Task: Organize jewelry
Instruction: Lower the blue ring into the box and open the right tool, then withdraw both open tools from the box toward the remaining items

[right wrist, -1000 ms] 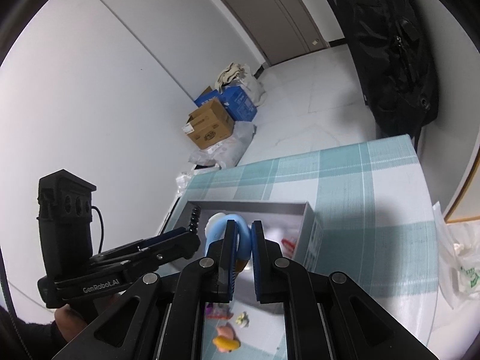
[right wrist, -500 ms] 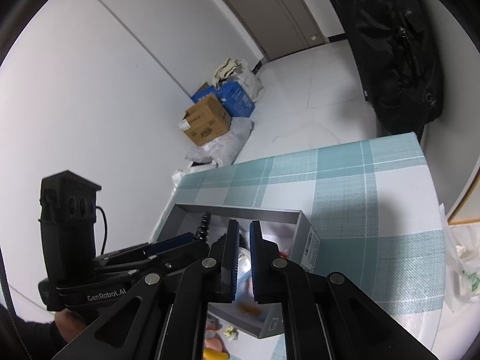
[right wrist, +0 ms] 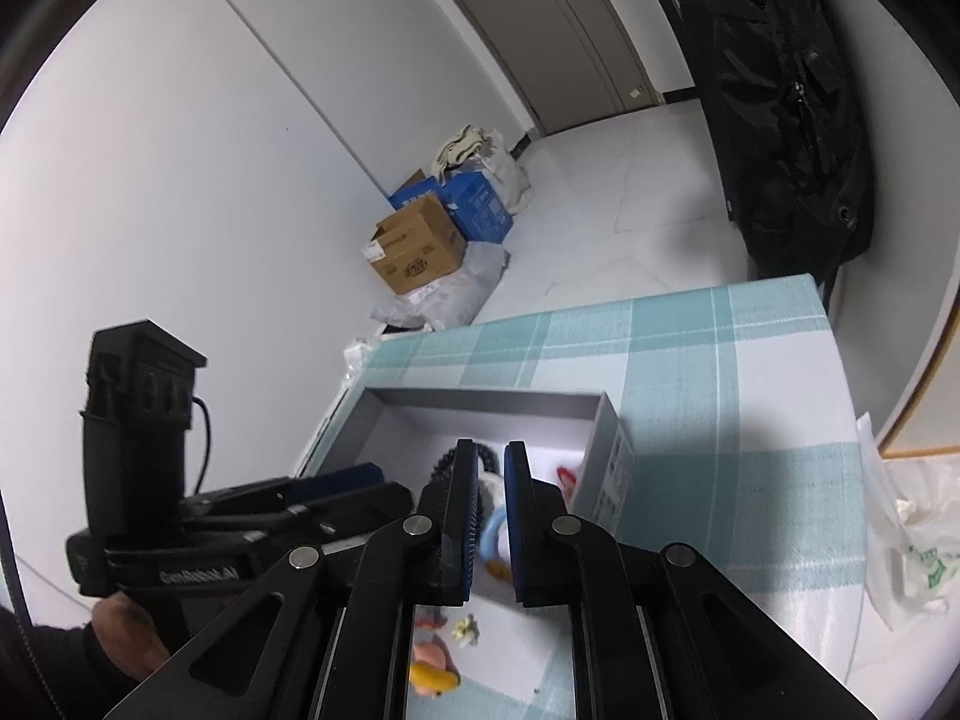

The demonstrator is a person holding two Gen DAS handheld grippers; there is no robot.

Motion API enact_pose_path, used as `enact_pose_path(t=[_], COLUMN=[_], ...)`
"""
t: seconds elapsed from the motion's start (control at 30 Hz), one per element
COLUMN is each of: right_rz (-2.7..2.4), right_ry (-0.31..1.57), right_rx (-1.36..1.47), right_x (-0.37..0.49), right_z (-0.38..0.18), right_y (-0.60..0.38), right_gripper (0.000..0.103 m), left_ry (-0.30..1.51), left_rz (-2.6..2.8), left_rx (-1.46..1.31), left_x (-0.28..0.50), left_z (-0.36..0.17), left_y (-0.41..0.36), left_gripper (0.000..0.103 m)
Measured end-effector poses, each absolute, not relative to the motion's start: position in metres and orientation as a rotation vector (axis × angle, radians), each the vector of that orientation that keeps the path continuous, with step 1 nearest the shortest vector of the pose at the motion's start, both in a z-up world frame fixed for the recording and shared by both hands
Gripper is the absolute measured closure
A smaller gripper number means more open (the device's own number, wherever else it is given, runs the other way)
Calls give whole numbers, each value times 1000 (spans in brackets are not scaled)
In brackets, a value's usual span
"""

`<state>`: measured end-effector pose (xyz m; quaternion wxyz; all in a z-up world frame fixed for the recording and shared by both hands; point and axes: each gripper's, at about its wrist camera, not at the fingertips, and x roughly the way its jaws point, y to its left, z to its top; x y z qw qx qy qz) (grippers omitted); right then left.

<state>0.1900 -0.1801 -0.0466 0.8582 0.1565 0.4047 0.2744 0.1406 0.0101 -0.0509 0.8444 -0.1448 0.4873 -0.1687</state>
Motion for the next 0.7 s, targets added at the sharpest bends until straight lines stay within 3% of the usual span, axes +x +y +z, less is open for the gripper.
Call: enact_pose_path(t=[0.27, 0.7], right_rz=[573, 590], right_ry=[840, 860], right_rx=[309, 175], right_x=[170, 131], right_z=[-45, -52], right_y=[-181, -160], right_gripper=[92, 77], left_ry=[982, 1057], left_rz=[-282, -169], left_rx=[-299, -220], left_x=[115, 79], left_z=[-42, -73], left_y=[23, 27], left_gripper=[49, 49])
